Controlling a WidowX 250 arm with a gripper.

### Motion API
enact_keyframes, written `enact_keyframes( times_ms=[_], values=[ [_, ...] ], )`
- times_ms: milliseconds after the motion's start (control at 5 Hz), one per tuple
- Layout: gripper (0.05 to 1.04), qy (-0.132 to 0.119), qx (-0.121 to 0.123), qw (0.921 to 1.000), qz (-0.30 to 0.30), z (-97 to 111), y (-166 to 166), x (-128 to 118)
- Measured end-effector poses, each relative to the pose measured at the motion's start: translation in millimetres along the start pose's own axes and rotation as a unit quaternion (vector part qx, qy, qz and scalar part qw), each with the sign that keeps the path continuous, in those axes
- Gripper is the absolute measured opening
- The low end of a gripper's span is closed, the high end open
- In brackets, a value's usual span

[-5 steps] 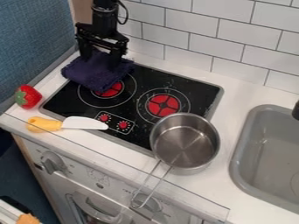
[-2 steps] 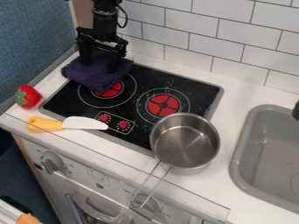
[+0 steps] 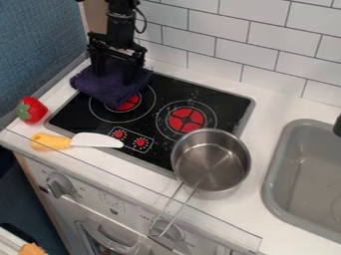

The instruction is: Move the violet cloth to the upper right of the burner

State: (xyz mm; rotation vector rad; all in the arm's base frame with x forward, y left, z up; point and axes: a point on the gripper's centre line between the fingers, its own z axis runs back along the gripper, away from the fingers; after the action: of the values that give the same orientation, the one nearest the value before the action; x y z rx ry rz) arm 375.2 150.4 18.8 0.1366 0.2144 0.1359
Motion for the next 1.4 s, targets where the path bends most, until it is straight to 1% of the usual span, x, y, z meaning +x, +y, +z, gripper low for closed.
enact_keyframes(
  times_ms=[200,400,600,800,1000,1200,1400],
  values=[
    [1.001,0.018,0.008,0.9997,-0.014,1,-17,-4],
    [1.001,0.018,-0.001,0.9997,-0.017,1,-33,-8],
    [1.001,0.014,-0.018,0.9994,-0.025,1,-49,-10],
    [1.001,-0.004,-0.014,0.9992,-0.038,4,-66,-12],
    [1.001,-0.013,-0.026,0.9978,-0.059,4,-84,-15],
    [1.001,-0.023,-0.031,0.9973,-0.062,5,-94,-17],
    [1.001,-0.033,-0.058,0.9965,-0.051,5,-104,-16]
  ],
)
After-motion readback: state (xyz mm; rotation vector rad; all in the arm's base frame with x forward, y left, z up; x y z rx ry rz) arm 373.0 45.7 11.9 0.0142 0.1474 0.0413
